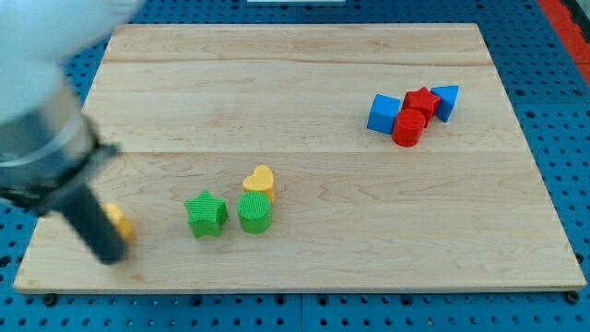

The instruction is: Push the green circle into green star

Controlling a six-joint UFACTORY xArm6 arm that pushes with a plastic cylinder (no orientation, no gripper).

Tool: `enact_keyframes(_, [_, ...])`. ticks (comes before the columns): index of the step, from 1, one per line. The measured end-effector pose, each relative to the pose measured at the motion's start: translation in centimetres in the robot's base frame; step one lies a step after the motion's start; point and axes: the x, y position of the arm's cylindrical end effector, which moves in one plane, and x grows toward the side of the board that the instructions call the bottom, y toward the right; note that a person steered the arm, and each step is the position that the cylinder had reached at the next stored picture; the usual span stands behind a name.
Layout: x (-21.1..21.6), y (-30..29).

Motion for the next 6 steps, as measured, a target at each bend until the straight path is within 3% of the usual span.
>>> enact_keyframes(1, [-0.4, -3.2])
enact_keyframes(2, [2.8, 1.5])
enact_keyframes(4, [3.0, 20.1])
enact_keyframes(5, [1.6, 24.6])
enact_keyframes(6, [1.6, 23.4])
